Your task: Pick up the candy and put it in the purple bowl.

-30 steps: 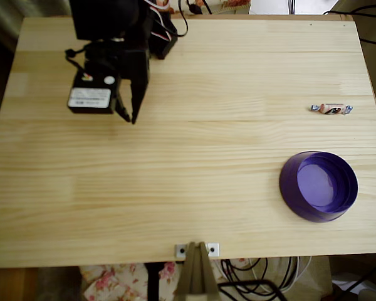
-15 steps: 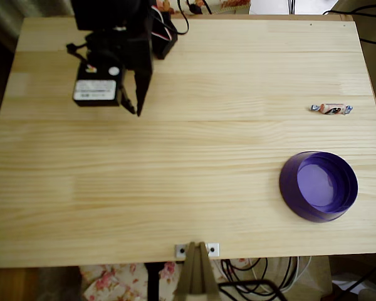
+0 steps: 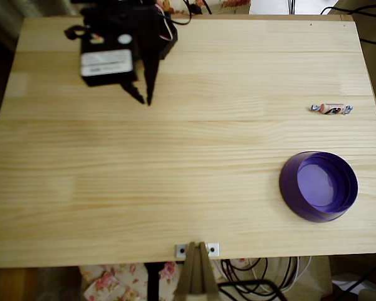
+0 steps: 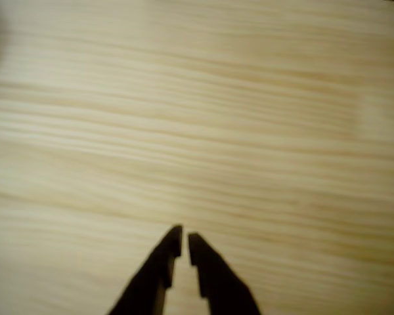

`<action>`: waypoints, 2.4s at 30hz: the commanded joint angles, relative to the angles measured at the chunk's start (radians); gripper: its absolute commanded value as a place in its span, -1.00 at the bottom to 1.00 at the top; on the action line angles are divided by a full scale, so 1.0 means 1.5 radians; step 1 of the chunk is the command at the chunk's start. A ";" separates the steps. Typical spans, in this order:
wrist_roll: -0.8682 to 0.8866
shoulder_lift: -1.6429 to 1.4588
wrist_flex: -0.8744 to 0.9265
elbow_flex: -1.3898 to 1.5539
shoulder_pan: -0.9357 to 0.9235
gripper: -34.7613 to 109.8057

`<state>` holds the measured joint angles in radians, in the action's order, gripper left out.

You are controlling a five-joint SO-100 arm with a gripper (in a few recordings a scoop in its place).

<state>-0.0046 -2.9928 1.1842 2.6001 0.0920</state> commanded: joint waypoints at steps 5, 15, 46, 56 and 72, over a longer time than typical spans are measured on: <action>0.005 0.144 0.011 -0.221 0.148 -0.53; -0.011 0.491 0.060 -0.501 0.380 -0.53; -0.154 0.958 -0.056 -0.882 0.665 -0.52; -0.169 1.086 -0.065 -0.999 0.687 -0.42; -0.103 1.230 -0.076 -1.129 0.701 -0.34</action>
<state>-0.1626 -1.1106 1.0876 1.0385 1.1106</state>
